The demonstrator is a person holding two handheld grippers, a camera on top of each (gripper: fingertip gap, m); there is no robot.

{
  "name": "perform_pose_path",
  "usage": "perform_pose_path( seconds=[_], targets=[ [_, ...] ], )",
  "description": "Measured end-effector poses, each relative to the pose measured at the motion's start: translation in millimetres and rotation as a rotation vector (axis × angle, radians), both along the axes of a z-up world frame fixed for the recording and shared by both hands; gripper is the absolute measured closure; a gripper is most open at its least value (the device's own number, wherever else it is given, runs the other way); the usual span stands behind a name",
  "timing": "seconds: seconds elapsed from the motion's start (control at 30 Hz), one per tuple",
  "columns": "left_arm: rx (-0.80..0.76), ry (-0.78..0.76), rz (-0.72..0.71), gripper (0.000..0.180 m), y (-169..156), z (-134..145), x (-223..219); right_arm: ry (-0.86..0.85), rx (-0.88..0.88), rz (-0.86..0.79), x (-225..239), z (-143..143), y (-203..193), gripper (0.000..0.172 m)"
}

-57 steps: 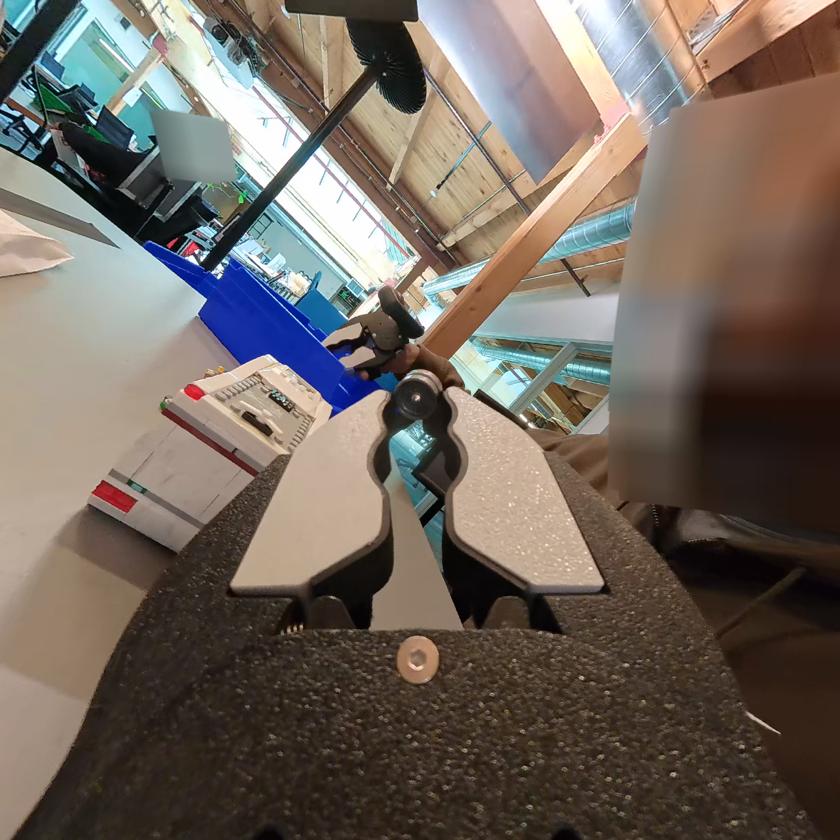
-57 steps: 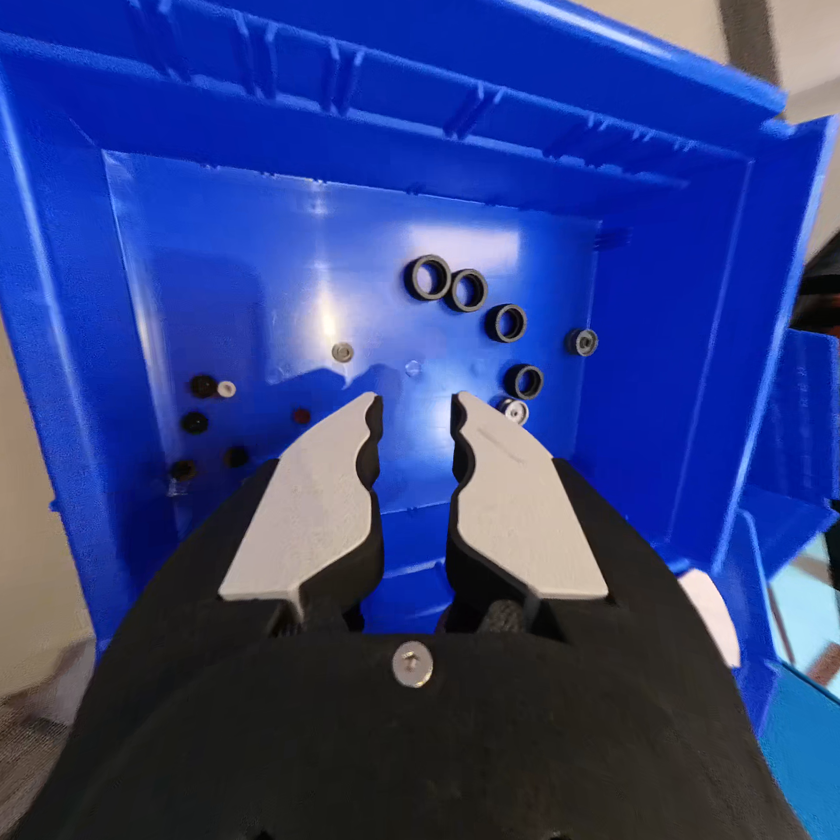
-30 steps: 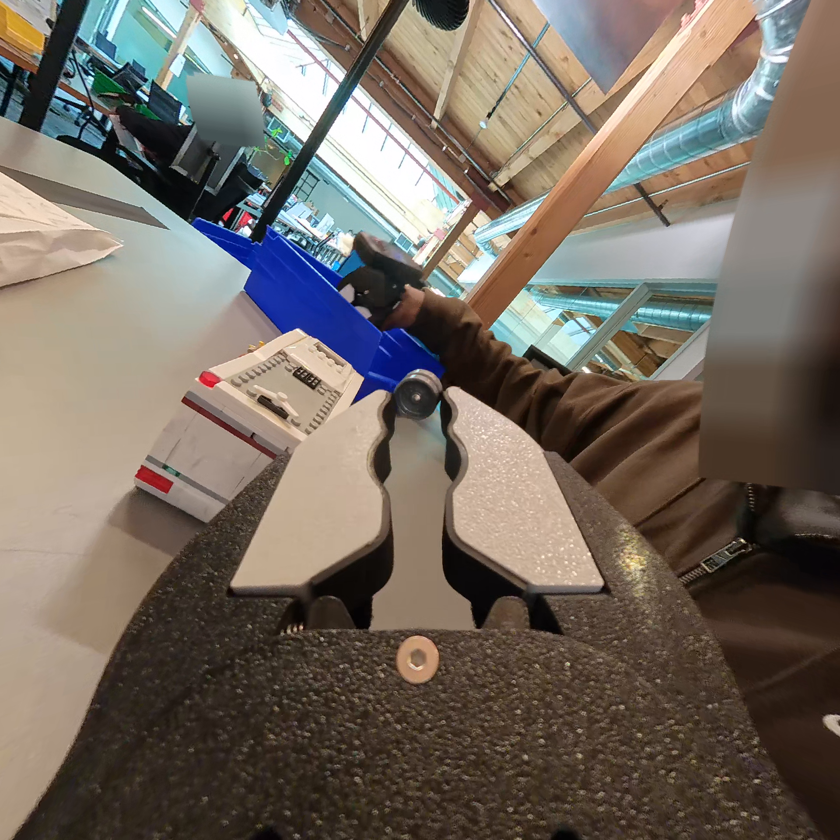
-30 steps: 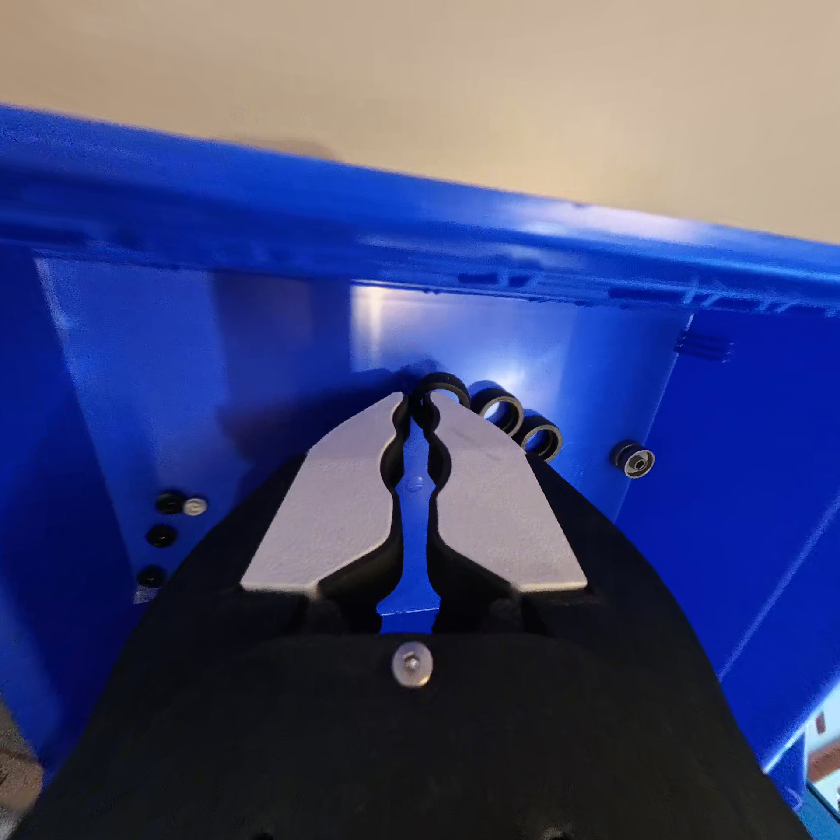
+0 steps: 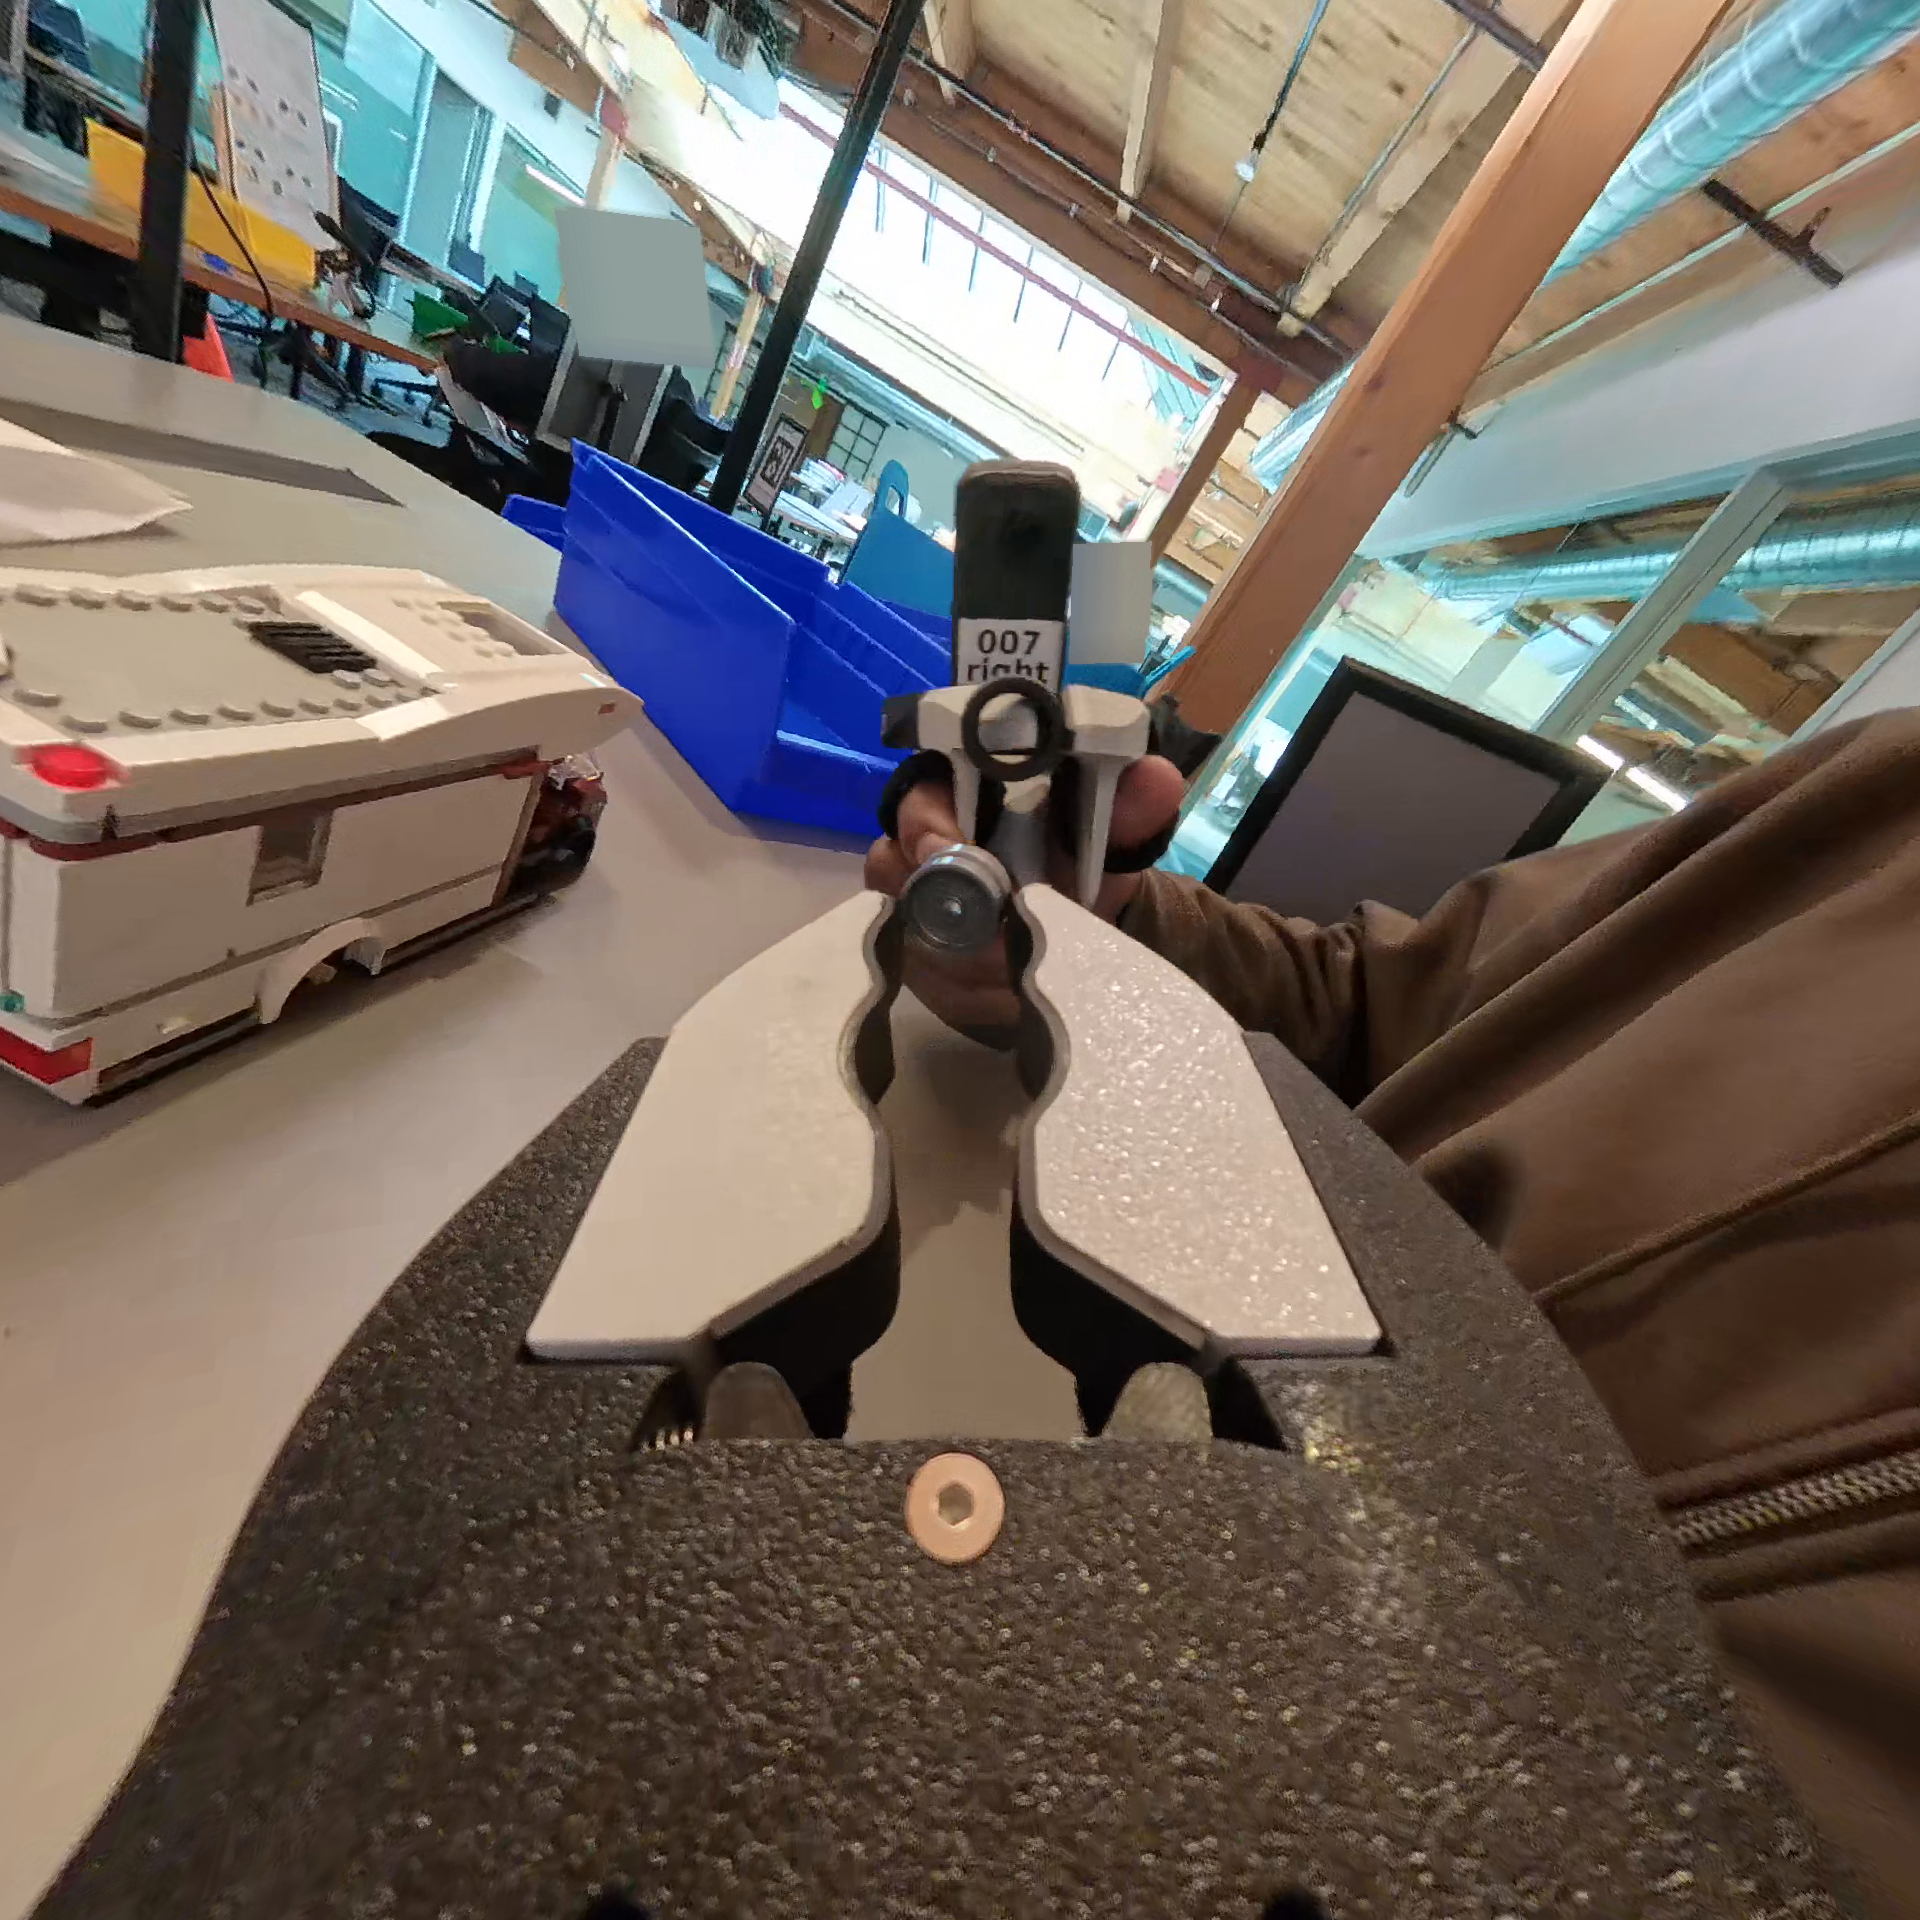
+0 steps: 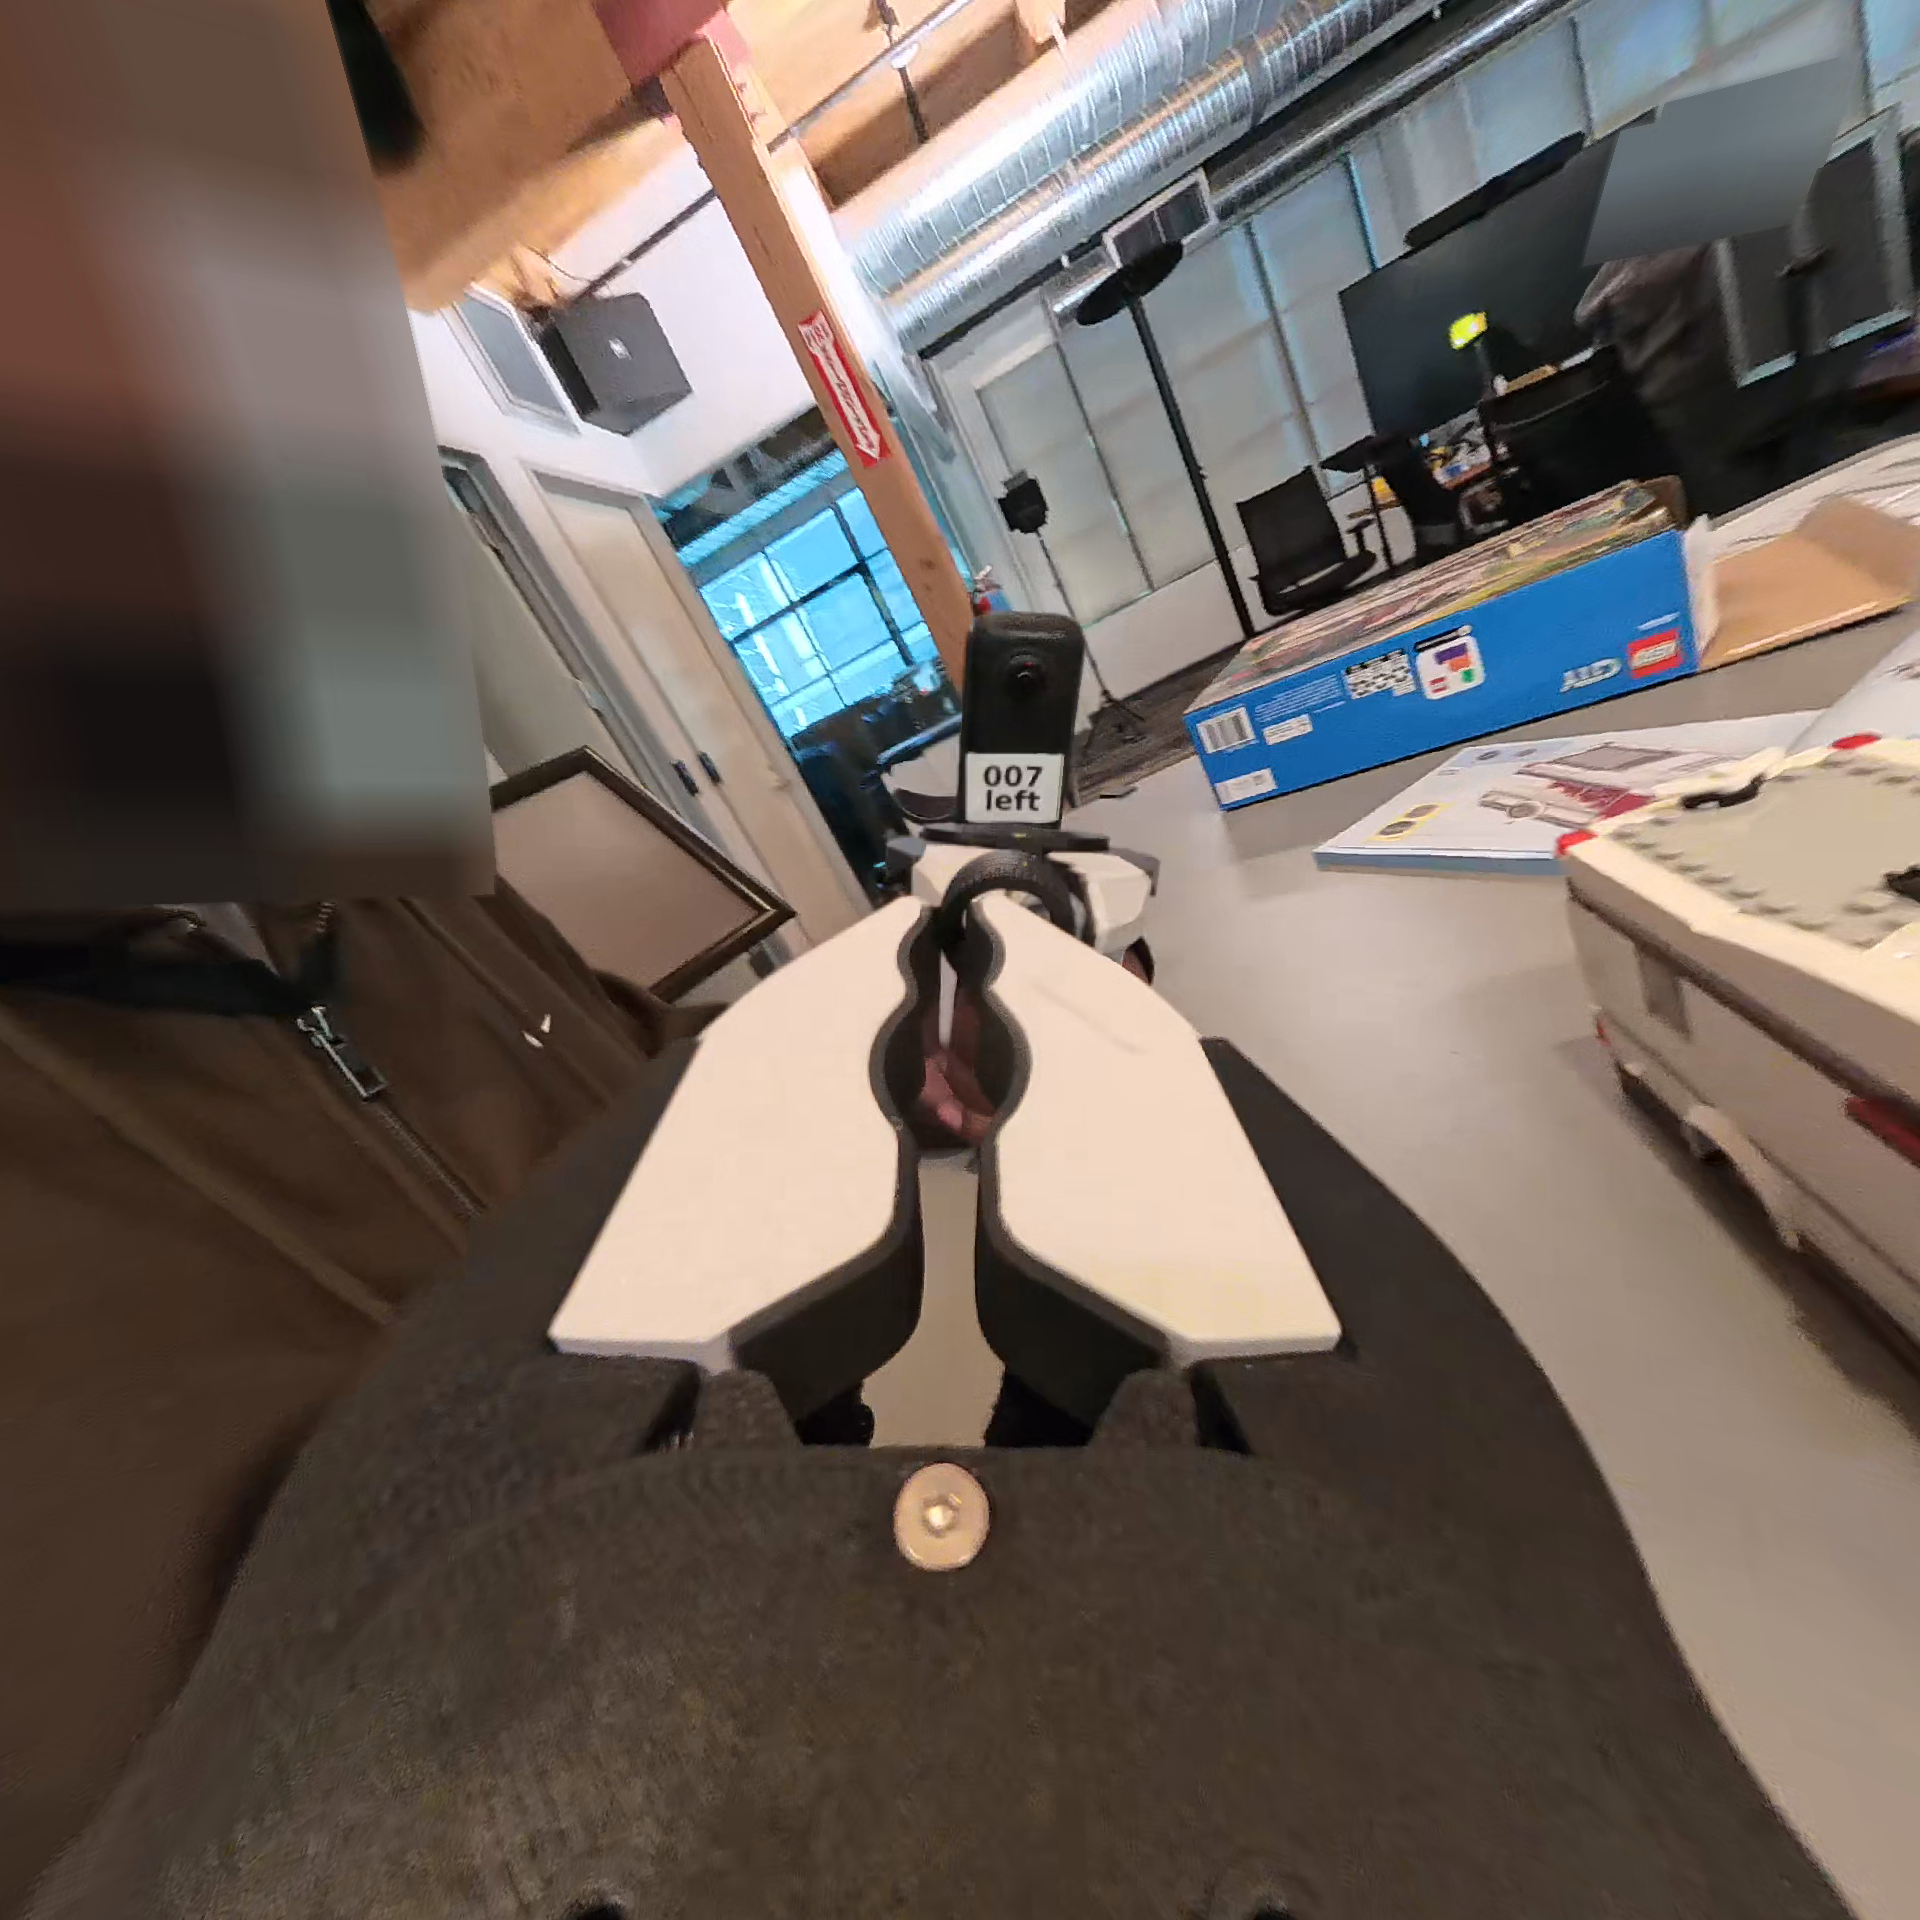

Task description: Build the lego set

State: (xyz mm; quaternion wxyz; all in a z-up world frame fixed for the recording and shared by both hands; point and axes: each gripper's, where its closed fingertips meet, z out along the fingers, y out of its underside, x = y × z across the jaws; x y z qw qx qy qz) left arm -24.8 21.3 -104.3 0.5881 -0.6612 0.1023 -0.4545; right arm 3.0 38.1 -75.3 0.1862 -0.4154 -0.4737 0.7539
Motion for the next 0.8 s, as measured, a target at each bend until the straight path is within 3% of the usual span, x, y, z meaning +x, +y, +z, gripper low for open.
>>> perform_pose_path(
  seconds=[0.47, 0.53, 0.7, 0.8],
  targets=[
    [0.043, -0.012, 0.136, 0.162, -22.3, 4.2, -8.5, -0.013, -0.092, 0.155, -14.6, -12.9, -11.3, 0.168],
    [0.035, -0.009, 0.158, 0.161, -21.7, 3.3, -10.8, -0.123, 0.030, 0.095, -27.2, -30.5, -10.4, 0.168],
    [-0.033, 0.015, 0.225, 0.161, -16.5, -5.4, -22.2, -0.506, 0.678, -0.058, -42.8, -103.4, 4.2, 0.167],
    [-0.083, 0.080, 0.291, 0.161, -13.0, -14.1, -33.5, -0.602, 0.859, -0.041, -39.5, -121.8, 5.3, 0.159]
  ],
)
